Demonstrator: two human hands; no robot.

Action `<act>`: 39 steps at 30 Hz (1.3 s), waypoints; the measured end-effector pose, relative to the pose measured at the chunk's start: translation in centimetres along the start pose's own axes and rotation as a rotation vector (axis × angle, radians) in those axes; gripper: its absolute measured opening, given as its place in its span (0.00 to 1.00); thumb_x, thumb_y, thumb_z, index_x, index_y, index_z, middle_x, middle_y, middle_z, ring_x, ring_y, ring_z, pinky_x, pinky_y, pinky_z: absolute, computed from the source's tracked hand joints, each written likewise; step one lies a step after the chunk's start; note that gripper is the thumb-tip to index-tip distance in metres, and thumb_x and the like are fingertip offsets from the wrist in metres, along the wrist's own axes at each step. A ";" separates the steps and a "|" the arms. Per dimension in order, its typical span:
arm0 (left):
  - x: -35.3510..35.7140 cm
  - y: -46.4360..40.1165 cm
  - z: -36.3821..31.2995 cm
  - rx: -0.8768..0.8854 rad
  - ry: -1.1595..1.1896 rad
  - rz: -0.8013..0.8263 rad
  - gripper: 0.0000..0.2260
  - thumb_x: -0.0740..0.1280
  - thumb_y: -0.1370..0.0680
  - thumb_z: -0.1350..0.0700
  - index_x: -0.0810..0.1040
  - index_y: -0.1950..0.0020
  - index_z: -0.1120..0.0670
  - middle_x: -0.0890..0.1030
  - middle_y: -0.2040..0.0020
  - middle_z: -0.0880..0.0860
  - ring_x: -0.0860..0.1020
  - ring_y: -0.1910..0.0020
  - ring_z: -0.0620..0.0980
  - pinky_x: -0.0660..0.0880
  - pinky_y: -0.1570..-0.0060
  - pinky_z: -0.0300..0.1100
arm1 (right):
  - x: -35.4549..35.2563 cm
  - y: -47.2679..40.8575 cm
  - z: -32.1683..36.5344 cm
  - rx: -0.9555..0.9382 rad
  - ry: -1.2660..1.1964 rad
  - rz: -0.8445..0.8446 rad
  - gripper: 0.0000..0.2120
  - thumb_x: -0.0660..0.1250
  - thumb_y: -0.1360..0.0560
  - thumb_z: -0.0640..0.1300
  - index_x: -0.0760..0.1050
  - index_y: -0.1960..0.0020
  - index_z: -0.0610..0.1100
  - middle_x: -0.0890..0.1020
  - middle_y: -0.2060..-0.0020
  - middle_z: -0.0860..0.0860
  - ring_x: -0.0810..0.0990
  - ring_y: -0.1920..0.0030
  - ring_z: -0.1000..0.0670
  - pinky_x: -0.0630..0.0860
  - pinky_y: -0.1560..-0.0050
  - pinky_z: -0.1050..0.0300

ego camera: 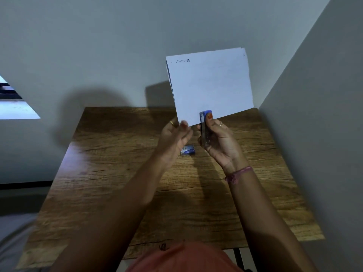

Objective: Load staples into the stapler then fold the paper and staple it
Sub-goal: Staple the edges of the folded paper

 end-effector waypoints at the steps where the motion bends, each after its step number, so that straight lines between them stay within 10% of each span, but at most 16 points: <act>1: -0.1 0.3 0.9 0.004 -0.023 -0.050 0.33 0.81 0.45 0.41 0.78 0.46 0.54 0.83 0.47 0.52 0.80 0.45 0.50 0.75 0.40 0.47 | 0.1 -0.1 0.0 -0.004 -0.017 0.012 0.10 0.70 0.32 0.44 0.76 0.54 0.39 0.82 0.63 0.46 0.81 0.63 0.52 0.78 0.65 0.62; 10: 2.2 -0.4 2.2 0.104 0.125 -0.150 0.15 0.77 0.34 0.58 0.84 0.49 0.50 0.85 0.48 0.52 0.81 0.44 0.51 0.77 0.49 0.40 | 0.0 -0.8 -0.4 -0.055 -0.009 -0.014 0.13 0.76 0.39 0.43 0.73 0.62 0.44 0.79 0.58 0.46 0.79 0.53 0.48 0.74 0.46 0.53; 39: 0.4 -1.1 1.3 -0.050 0.273 -0.300 0.06 0.63 0.21 0.62 0.76 0.45 0.58 0.85 0.52 0.56 0.83 0.50 0.53 0.79 0.45 0.46 | -1.3 -0.2 -0.5 -0.087 0.239 -0.133 0.08 0.73 0.29 0.43 0.77 0.55 0.40 0.79 0.64 0.47 0.77 0.68 0.55 0.73 0.71 0.65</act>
Point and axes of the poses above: each hand's wrist, its own y-axis away from the middle knuckle, its own x-axis out of the palm, z = x × y, the point moved 5 cm from there along -y, towards the middle knuckle
